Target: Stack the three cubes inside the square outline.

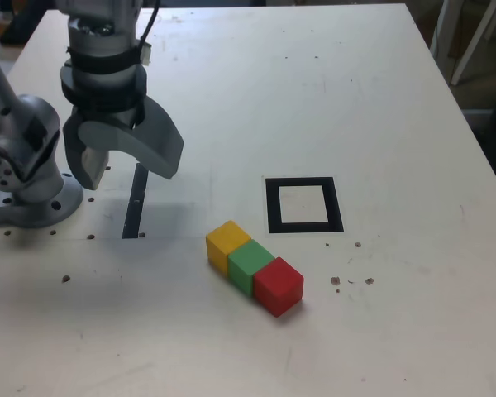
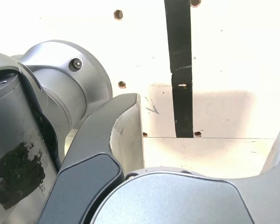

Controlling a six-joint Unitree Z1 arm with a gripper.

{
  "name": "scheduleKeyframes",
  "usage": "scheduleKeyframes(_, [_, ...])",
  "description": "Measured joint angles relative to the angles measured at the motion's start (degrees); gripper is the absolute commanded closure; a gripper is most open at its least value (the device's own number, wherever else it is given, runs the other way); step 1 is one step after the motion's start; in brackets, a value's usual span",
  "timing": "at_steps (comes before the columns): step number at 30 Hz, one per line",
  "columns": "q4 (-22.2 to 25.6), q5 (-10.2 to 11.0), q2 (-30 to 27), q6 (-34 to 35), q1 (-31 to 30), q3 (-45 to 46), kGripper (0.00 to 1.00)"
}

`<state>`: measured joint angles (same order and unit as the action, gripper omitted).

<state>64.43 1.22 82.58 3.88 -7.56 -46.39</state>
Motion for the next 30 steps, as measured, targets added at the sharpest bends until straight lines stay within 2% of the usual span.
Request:
scheduleKeyframes(12, [4.71,-0.21,0.26,1.93,-0.84,-3.16,0.00])
scheduleKeyframes(25, [10.00,0.06,5.12,14.78,-11.64,-14.60,0.01])
scheduleKeyframes(30, [10.47,-0.88,7.39,18.74,-13.92,-17.77,0.01])
